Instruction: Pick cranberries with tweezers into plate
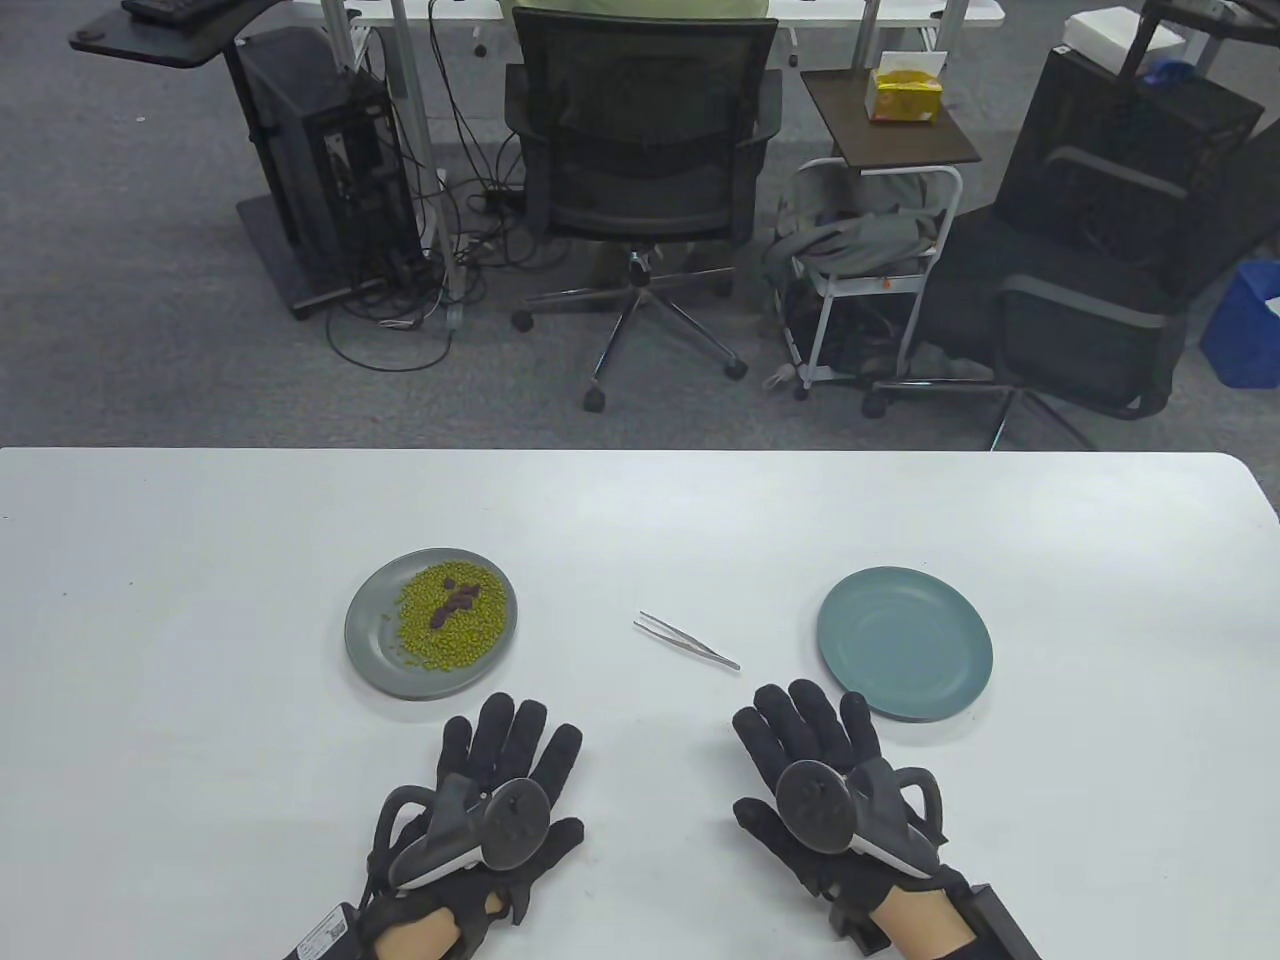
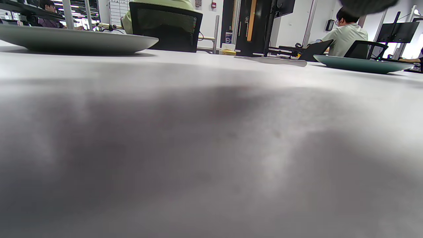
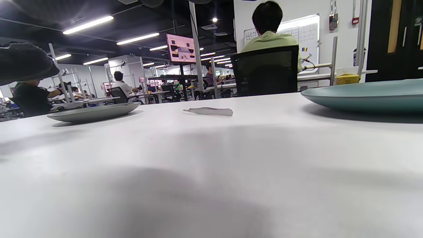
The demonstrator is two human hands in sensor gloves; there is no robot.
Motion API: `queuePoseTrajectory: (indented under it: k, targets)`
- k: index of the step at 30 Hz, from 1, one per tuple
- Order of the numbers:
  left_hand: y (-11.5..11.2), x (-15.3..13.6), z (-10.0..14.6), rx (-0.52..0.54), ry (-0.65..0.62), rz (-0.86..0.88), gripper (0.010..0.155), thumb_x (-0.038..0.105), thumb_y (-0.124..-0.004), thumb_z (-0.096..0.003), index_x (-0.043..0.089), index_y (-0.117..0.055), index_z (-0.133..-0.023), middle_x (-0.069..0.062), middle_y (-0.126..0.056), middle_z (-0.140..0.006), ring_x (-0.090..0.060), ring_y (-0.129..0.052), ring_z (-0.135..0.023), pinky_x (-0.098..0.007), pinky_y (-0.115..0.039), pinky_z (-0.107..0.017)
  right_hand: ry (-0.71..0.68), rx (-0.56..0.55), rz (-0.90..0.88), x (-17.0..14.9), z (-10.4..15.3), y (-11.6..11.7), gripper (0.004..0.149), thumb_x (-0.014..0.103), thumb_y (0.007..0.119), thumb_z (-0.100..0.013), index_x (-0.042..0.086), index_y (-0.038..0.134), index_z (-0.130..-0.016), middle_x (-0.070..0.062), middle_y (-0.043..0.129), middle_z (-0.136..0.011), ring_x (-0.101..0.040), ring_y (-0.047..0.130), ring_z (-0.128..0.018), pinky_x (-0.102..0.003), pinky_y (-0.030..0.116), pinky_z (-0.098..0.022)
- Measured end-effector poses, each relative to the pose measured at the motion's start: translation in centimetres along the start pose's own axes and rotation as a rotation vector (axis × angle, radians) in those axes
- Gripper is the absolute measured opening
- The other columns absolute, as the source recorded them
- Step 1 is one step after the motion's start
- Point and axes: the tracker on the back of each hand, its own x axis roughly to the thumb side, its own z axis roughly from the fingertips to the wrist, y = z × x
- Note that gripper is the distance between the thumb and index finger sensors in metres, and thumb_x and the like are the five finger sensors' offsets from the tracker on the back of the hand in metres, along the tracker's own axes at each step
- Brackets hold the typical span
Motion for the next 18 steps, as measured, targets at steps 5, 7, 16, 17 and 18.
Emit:
queuePoseTrajectory:
  k: [5,7,16,17,18]
  targets:
    - [-0.1,0.1,0.0,0.002,-0.008,0.005,0.085,0.071,-0.062,-0.0426,0.045,-0.009,-0.104,0.006,-0.007,-0.112,-0.030,0.002,-0.107,-0.062,-0.009,-0.075,0.020,0.029,-0.029,-0.6,-0.2,0.6,0.078,0.066,0.057,-0.033,0.044,0.023,-0.099,0.014,0.013,-0.113,-0.024,0.017,-0.112,-0.057,0.012,-0.080]
    - [-0.2,0.2,-0.1,-0.008,-0.008,0.001,0.085,0.071,-0.061,-0.0427,0.045,-0.008,-0.104,0.006,-0.006,-0.112,-0.030,0.003,-0.107,-0.062,-0.009,-0.075,0.018,0.031,-0.024,-0.6,-0.3,0.7,0.078,0.066,0.057,-0.033,0.045,0.022,-0.099,0.014,0.013,-0.113,-0.025,0.017,-0.112,-0.057,0.012,-0.080]
    - [-0.3,0.2,-0.1,-0.016,-0.015,0.018,0.085,0.071,-0.061,-0.0426,0.045,-0.009,-0.104,0.006,-0.007,-0.112,-0.030,0.002,-0.108,-0.062,-0.010,-0.075,-0.072,0.114,-0.040,-0.3,-0.3,-1.2,0.078,0.066,0.058,-0.032,0.043,0.024,-0.099,0.012,0.020,-0.113,-0.025,0.022,-0.111,-0.057,0.016,-0.080]
    - [-0.2,0.3,-0.1,-0.012,-0.016,0.019,0.085,0.071,-0.061,-0.0425,0.045,-0.009,-0.104,0.006,-0.008,-0.112,-0.030,0.002,-0.108,-0.062,-0.010,-0.075,-0.078,0.118,-0.035,-0.2,-0.5,-1.7,0.078,0.066,0.058,-0.032,0.043,0.024,-0.099,0.012,0.020,-0.113,-0.025,0.022,-0.111,-0.057,0.016,-0.080]
    - [-0.3,0.3,-0.1,-0.007,-0.018,0.022,0.085,0.071,-0.061,-0.0424,0.045,-0.010,-0.104,0.006,-0.008,-0.112,-0.031,0.001,-0.108,-0.062,-0.010,-0.075,-0.082,0.123,-0.020,0.0,-0.9,-2.4,0.078,0.066,0.059,-0.032,0.043,0.025,-0.099,0.012,0.020,-0.113,-0.025,0.022,-0.111,-0.057,0.017,-0.081]
